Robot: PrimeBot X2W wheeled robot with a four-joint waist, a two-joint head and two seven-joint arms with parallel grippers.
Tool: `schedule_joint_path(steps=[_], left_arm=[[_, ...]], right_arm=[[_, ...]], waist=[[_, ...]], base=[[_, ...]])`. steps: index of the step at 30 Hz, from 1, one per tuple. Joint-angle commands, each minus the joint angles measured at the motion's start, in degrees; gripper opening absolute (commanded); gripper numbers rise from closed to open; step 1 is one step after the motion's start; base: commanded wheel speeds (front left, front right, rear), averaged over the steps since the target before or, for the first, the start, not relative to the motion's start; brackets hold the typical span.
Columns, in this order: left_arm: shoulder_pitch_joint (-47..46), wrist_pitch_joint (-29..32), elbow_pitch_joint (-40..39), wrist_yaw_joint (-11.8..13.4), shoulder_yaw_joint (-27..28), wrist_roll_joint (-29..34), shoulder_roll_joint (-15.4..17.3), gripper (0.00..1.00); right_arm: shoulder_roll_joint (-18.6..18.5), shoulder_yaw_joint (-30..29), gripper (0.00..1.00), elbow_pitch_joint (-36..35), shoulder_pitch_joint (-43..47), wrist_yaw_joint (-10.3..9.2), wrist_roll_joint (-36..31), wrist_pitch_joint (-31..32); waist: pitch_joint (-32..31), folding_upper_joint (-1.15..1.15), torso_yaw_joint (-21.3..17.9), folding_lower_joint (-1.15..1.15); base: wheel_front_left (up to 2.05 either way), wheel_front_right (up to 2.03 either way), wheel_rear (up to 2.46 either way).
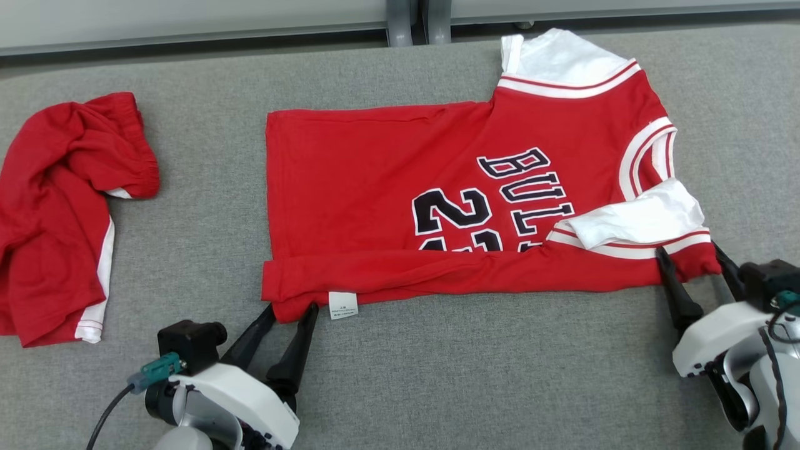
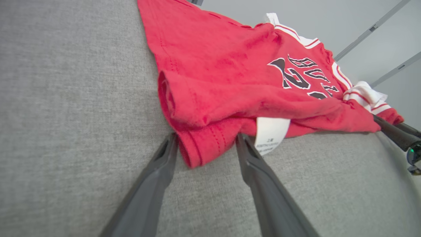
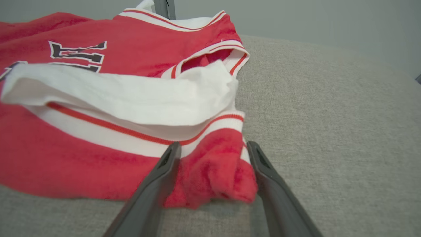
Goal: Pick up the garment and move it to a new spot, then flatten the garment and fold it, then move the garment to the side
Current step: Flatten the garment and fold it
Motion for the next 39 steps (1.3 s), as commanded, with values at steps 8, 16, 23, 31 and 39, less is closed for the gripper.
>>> schedule_joint_path(steps=[8,16,23,31,39], left_arm=[[-1.85,2.58,0.09,-2.61,-0.95,-2.74,0.99,0.00],[-0.41,7.54,-7.08,-3.72,0.20,-7.63,4.89,0.00],[3.24,12.49,-17.43,-3.09,1.97,-11.82,9.85,0.00],[11.21,13.08,-21.98,0.01,0.83,-11.44,11.51,0.00],[19.60,9.71,-20.33,1.55,0.31,-12.75,10.08,0.00]], right_arm=[[-2.14,7.39,0.00,0.39,-2.35,0.00,8.68,5.94],[-10.88,10.62,0.00,-8.49,-2.25,-0.01,20.21,11.55],[-19.24,10.00,0.00,-18.33,0.37,-0.01,27.17,19.50],[-20.56,6.92,0.00,-24.65,11.21,-0.01,31.68,26.87],[-19.01,2.77,0.00,-26.56,22.18,-0.01,30.16,28.38]], waist=[[1.03,0.00,0.21,0.00],[-1.15,0.00,0.33,0.00],[-3.73,0.00,-0.02,0.00],[-5.07,0.00,0.11,0.00],[-5.28,0.00,0.13,0.00]], base=[[0.00,0.00,0.00],[0.00,0.00,0.00],[0.00,0.00,0.00],[0.00,0.00,0.00],[0.00,0.00,0.00]])
